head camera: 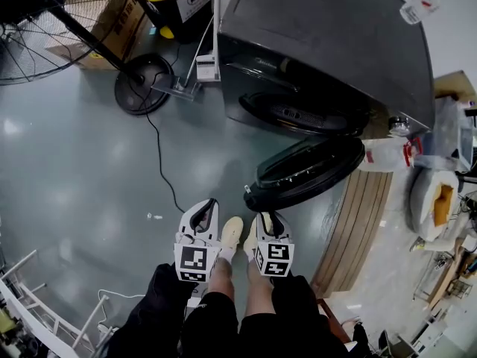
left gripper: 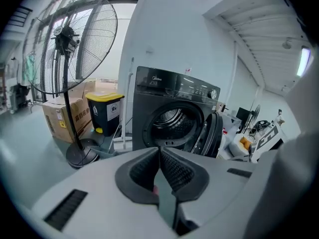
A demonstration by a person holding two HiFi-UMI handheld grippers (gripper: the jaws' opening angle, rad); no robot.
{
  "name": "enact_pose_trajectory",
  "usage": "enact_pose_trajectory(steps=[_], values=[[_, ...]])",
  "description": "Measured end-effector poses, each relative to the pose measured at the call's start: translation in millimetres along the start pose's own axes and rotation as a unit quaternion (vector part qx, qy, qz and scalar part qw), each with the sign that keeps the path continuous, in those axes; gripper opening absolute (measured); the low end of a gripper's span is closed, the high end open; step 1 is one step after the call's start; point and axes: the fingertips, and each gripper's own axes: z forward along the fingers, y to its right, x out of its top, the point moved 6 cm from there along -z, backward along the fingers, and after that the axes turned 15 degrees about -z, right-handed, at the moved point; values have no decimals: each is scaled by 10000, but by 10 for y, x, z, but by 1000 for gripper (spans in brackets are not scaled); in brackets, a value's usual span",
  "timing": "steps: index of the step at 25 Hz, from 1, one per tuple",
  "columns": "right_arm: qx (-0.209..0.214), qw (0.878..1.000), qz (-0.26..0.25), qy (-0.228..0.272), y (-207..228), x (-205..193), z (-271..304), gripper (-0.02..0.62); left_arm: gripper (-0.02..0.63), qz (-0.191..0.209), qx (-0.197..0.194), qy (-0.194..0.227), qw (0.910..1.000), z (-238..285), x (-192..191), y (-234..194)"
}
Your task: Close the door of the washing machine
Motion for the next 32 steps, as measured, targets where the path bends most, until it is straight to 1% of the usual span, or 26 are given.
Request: enact_pose_trajectory(steps=[15,19,21,23,27,32], values=[[233,9988,-407,131,0,301,239,128,31,-191,414,254,9986,2,213,-247],[296,9981,-496,226,16,407,337,121,31,-158,532,309,9980,72,253,-330],[315,9976,-567,256,33,448,377,117,31,-175,600,356,9974,100,274,-361],[341,9971,-617,273,50,486,411,97,31,-218,664,402,9967,118,296,-389],[437,9962,-681,314,75,562,478,91,31,-259,773,483,9955,149,359,-415],[515,9950,-763,392,121,676,601,66,31,-345,938,559,9934,207,418,-464]])
